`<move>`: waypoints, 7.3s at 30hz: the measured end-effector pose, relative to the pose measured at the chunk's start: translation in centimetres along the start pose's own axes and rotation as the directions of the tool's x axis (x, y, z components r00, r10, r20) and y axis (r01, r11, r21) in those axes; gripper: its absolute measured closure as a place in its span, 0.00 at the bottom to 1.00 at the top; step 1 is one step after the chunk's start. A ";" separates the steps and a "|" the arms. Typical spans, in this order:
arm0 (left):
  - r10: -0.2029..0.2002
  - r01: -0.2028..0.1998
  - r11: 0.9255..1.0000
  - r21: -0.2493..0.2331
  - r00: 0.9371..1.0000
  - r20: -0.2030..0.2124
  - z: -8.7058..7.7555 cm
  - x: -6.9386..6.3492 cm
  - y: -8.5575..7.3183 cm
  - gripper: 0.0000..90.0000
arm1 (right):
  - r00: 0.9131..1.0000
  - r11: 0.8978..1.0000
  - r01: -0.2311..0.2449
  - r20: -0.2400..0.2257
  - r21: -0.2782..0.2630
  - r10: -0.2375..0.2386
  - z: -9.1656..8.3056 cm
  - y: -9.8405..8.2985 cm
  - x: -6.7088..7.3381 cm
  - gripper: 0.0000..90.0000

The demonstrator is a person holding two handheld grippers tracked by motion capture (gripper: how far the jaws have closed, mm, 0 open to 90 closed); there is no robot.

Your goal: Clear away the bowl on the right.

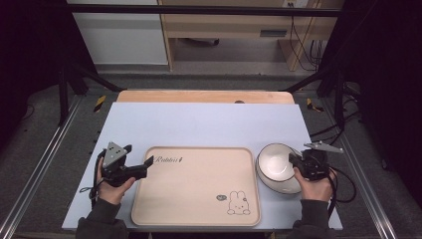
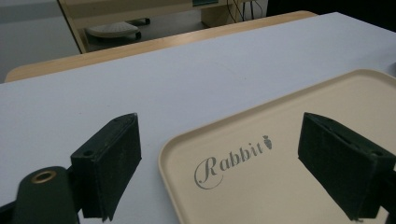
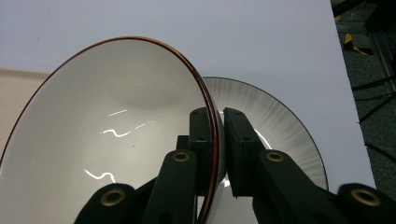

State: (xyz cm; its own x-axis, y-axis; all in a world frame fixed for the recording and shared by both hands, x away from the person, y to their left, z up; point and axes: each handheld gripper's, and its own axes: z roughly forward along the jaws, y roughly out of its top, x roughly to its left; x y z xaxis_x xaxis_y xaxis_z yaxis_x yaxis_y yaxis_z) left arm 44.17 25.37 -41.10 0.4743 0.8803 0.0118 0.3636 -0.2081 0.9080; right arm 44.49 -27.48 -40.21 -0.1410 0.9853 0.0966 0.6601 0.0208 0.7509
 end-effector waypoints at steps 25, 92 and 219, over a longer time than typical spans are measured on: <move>0.004 -0.004 1.000 0.000 1.000 -0.001 0.0 0.0 0.0 0.14 | 0.997 0.998 0.047 -0.064 -0.035 -0.049 -1.1 0.7 1.8 0.91; 0.011 -0.011 1.000 0.004 1.000 0.000 0.0 -0.2 -0.1 0.14 | 0.936 0.976 0.196 -0.278 -0.090 -0.214 0.7 2.9 9.7 0.91; 0.003 -0.003 1.000 0.005 1.000 0.001 0.0 0.0 -0.1 0.14 | 0.902 0.959 0.282 -0.343 0.011 -0.262 8.6 0.7 15.5 0.78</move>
State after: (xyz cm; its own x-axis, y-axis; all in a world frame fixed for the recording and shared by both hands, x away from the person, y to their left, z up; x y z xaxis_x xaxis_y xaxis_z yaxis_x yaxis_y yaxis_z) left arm 44.11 25.40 -41.16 0.4764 0.8791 0.0144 0.3659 -0.2131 0.9059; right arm 49.09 -10.74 -43.82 -0.5529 0.8253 0.1148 0.6015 0.3000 0.7404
